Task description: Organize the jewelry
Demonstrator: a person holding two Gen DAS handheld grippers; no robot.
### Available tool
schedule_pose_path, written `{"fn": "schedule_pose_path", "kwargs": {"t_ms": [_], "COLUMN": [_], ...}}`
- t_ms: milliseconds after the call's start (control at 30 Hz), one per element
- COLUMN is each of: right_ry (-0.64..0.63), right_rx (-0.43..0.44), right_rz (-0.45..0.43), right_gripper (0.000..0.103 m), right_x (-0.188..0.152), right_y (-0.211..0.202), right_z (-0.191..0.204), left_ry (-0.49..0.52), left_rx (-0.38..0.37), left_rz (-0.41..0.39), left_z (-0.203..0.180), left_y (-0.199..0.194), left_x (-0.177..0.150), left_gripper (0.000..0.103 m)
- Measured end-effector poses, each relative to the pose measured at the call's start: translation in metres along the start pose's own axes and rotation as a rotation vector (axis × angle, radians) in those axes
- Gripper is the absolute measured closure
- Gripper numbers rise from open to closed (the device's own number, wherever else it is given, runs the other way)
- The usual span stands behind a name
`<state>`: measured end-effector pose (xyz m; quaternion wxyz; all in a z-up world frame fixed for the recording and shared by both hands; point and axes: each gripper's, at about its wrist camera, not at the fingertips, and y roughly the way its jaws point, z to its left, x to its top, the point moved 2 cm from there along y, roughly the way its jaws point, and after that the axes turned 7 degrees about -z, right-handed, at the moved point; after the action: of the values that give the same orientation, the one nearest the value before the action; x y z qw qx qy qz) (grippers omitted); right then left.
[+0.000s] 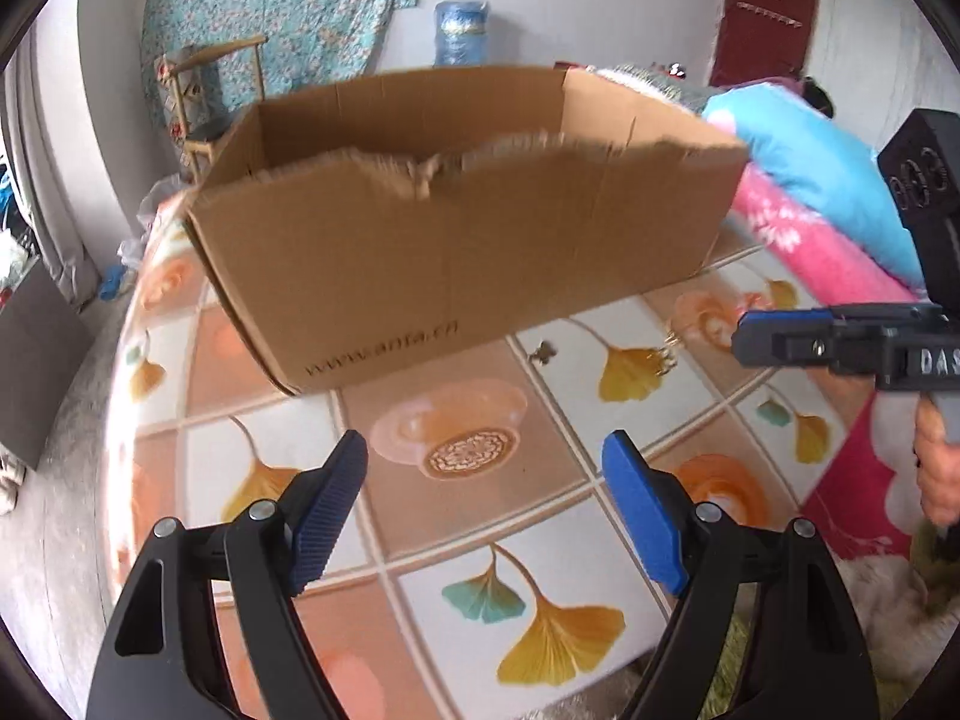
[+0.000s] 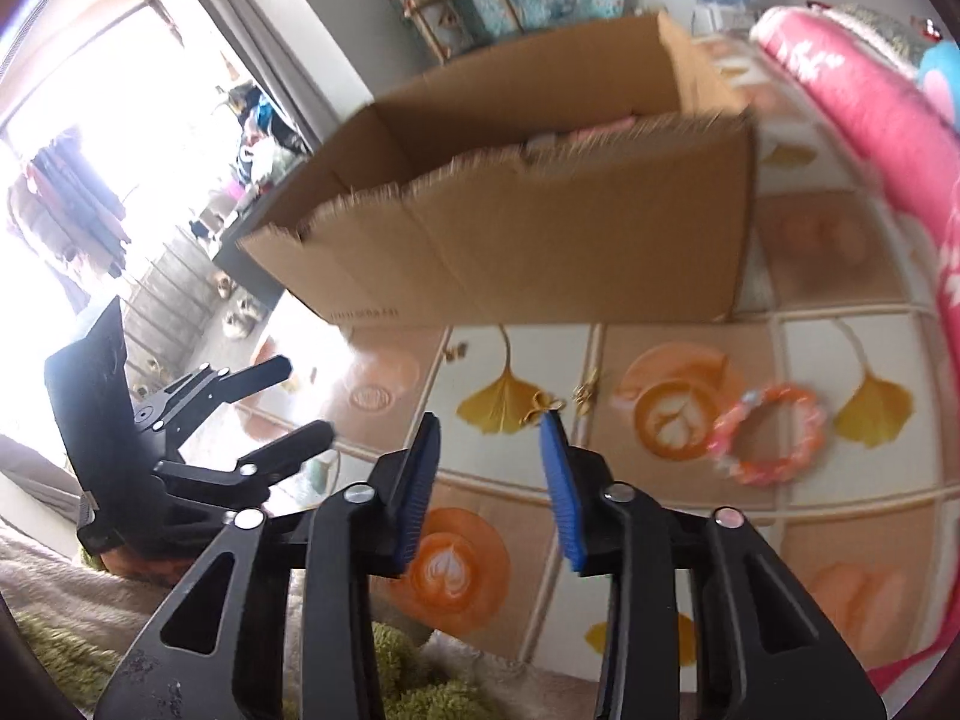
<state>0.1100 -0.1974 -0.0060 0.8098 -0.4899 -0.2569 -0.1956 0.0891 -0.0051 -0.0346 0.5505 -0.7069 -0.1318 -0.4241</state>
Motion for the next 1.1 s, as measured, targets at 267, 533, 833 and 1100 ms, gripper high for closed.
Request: {"fn": "schedule_pose_path", "kwargs": {"t_ms": [267, 533, 833, 1100], "right_ry": [-0.069, -0.155, -0.257, -0.260], "right_rx": [-0.148, -0.215, -0.250, -0.232], "right_rz": [0.033, 0.011, 0.014, 0.039], "right_gripper": [0.074, 0.079, 0.093, 0.093], "right_x": [-0.015, -0.013, -0.015, -0.034], "right_y": [0.029, 0.045, 0.054, 0.042], "right_z": [0.003, 0.014, 0.032, 0.040], "left_ry": [0.058, 0.100, 0.117, 0.159], "left_rx": [0.054, 0.060, 0.012, -0.030], "left_rz": [-0.007, -0.034, -0.040, -0.043], "left_z": [-0.011, -0.016, -0.017, -0.029], "left_y": [0.016, 0.020, 0.029, 0.043], "left_x": [-0.002, 0.004, 0.009, 0.024], "left_gripper": [0.024, 0.030, 0.044, 0.055]}}
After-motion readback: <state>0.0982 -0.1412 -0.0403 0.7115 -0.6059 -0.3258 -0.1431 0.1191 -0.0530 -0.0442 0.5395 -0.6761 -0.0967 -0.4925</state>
